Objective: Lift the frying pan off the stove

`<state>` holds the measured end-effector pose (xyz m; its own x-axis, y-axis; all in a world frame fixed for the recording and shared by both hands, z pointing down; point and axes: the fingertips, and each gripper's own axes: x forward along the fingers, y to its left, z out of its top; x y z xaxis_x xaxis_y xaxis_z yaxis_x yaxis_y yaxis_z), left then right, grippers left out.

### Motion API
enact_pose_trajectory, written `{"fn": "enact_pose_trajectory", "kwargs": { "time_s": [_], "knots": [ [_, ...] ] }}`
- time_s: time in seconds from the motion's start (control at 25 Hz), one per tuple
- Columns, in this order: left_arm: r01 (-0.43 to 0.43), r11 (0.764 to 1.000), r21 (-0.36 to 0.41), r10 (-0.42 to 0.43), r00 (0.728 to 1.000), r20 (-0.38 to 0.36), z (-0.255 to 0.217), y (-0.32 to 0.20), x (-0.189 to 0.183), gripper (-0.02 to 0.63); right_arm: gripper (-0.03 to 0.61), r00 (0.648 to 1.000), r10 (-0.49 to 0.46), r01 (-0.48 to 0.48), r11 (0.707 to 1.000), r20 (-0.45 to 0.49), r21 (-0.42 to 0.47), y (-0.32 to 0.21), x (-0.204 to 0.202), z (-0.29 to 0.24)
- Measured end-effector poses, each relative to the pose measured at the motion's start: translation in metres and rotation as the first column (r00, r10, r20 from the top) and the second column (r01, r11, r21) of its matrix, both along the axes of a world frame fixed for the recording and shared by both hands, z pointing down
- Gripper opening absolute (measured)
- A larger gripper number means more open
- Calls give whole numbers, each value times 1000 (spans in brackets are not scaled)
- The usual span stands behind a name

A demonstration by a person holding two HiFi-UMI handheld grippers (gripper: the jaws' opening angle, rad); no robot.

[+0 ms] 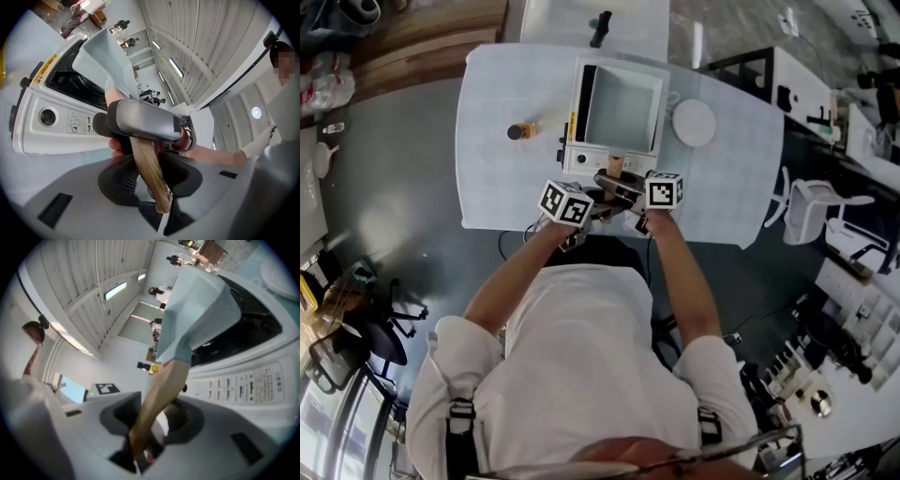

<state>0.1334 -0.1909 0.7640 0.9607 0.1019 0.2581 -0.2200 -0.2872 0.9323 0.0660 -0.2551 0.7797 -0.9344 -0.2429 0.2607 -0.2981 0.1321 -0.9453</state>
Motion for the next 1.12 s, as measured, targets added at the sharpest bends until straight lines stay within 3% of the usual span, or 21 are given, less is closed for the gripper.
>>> {"fn": "enact_pose_trajectory", "kwargs": {
  "time_s": [0.52,0.88,1.12],
  "knots": [
    [-39,998,45,39,999,-17,-47,41,-13,152,163,998,61,-63,996,28,62,35,-12,-56],
    [-16,996,83,18,1000,-23,-76,97,-11,150,163,999,22,-20,994,-24,106,94,-11,-81],
    [12,995,99,-10,1000,-29,-90,144,-13,150,163,1000,8,-9,992,12,123,142,-15,-99]
  ]
}}
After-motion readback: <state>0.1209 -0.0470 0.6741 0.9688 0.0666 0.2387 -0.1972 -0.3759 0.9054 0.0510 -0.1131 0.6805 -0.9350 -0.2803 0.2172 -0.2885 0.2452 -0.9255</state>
